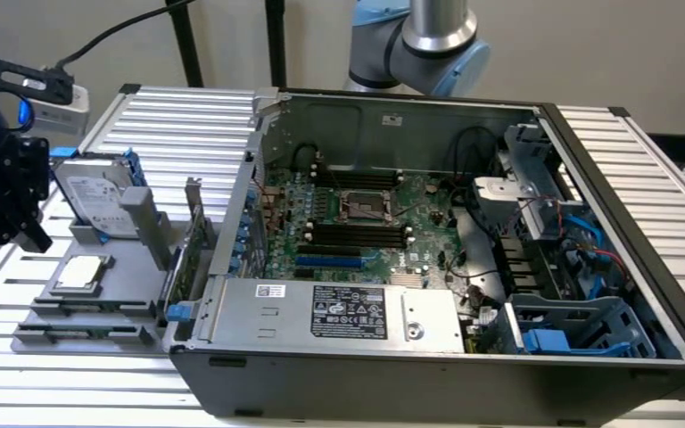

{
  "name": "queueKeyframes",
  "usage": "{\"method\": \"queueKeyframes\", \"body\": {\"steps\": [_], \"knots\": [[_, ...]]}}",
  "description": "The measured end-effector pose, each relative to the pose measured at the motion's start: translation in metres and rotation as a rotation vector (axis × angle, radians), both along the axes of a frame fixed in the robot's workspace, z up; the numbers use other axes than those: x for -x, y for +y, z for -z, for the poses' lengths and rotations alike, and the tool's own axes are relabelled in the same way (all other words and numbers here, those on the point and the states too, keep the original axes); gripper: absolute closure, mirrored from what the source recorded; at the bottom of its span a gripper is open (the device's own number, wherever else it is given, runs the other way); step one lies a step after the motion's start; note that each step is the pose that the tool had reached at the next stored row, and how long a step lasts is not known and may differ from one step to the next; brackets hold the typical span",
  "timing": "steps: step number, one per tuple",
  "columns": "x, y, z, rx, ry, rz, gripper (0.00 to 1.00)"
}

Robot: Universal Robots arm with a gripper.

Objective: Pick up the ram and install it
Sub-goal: 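Pick up the ram and move it above insertion slot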

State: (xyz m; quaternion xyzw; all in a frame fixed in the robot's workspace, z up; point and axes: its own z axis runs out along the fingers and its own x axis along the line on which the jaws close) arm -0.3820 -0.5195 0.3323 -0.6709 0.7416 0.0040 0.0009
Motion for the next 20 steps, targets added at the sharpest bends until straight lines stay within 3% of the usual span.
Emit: {"method": "queueKeyframes", "body": {"steps": [8,15,17,18,20], "knots": [[0.0,-0.0114,0.0029,0.0,-0.0001,-0.03,0.89],[0.0,-0.0141,0.0037,0.0004,0.0,-0.054,0.88],[0.0,-0.0142,0.0037,0.0003,0.0,-0.054,0.83],[0.0,-0.0143,0.0038,0.0003,-0.0001,-0.054,0.7],[0.0,-0.0145,0.0047,0.0002,-0.0002,-0.054,0.64]]}}
